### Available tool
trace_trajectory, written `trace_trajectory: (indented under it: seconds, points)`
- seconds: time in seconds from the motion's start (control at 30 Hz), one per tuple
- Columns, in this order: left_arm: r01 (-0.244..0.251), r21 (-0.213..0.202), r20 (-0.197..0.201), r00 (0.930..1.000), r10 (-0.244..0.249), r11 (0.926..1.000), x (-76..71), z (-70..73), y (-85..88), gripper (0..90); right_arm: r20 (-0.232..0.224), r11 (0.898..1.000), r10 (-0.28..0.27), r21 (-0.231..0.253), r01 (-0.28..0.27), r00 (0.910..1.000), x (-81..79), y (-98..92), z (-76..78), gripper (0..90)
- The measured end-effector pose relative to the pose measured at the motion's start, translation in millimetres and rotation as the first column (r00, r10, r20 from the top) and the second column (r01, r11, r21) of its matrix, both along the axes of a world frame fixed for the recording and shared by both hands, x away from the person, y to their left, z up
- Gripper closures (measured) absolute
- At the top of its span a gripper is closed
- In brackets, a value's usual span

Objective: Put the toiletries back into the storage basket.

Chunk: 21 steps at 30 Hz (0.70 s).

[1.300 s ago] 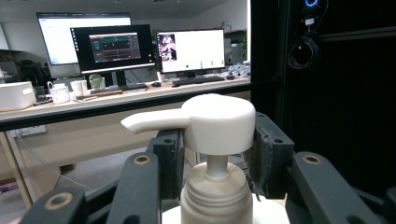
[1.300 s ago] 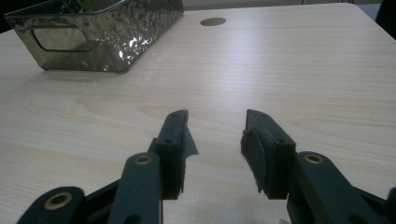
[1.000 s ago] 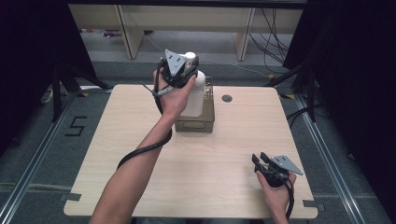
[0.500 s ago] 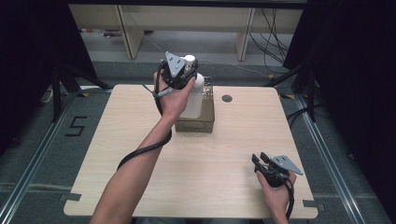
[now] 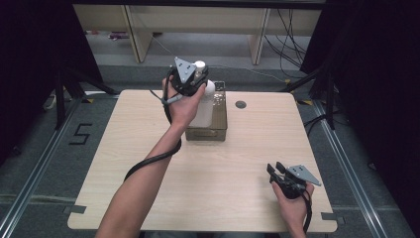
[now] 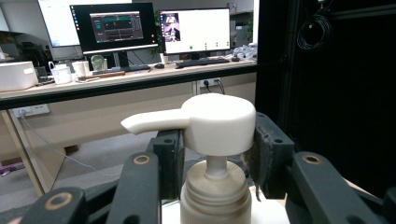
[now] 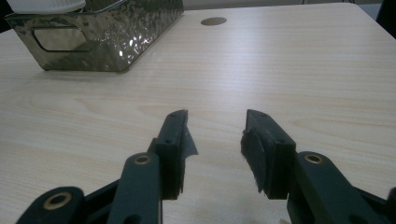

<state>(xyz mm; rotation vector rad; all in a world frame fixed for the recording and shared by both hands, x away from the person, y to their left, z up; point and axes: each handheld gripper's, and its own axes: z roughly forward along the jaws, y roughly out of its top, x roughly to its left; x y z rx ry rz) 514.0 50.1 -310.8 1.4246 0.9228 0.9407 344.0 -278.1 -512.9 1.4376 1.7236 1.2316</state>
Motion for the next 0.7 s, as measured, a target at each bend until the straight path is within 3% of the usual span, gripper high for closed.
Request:
trace_trajectory:
  seconds: [0.03,0.13,0.4,0.5,0.53,0.57,0.63,0.67,0.7]
  points:
    - [0.0,0.001,0.001,1.0,0.0,1.0,0.1,0.1,-0.3,59.5,0.011,1.0,0.0,0.011,0.0,0.9999,0.5,0.5,-0.8,60.0]
    - [0.012,-0.001,0.001,0.9999,-0.012,0.9999,0.6,0.1,-1.6,59.5,0.003,1.0,-0.001,-0.022,0.001,1.0,0.0,-1.3,0.4,60.0]
    - [-0.001,0.001,-0.003,1.0,0.001,1.0,-1.3,0.0,-3.6,59.4,0.029,1.0,0.001,-0.011,0.0,0.9996,1.4,-0.9,-1.3,59.9]
    - [0.0,0.009,-0.005,1.0,0.0,1.0,-1.3,-0.9,-4.5,59.5,0.001,1.0,0.0,-0.02,0.0,1.0,-0.1,-1.1,0.4,59.9]
    - [0.01,0.004,-0.004,0.9999,-0.01,0.9999,-0.8,-1.3,-5.4,59.5,-0.022,0.999,-0.016,0.029,0.016,0.9996,-1.3,2.8,0.3,59.9]
    - [0.012,0.009,0.003,0.9999,-0.012,0.9999,-0.2,-1.2,-5.3,59.5,-0.034,0.999,-0.017,0.036,0.018,0.9993,-1.7,3.3,0.6,59.9]
    - [0.01,0.007,0.002,0.9999,-0.01,0.9999,-0.1,-1.5,-5.6,59.5,-0.011,1.0,0.002,-0.007,-0.002,0.9999,-0.2,-0.3,0.4,59.9]
    - [0.01,0.008,0.0,1.0,-0.01,0.9999,-0.2,-1.6,-5.8,59.5,-0.009,1.0,0.004,-0.004,-0.004,1.0,-0.3,-0.4,0.5,59.9]
    - [0.009,0.01,-0.001,1.0,-0.009,0.9999,-0.4,-1.6,-5.9,59.5,-0.033,0.999,-0.012,0.041,0.013,0.9994,-1.8,3.2,0.7,59.9]
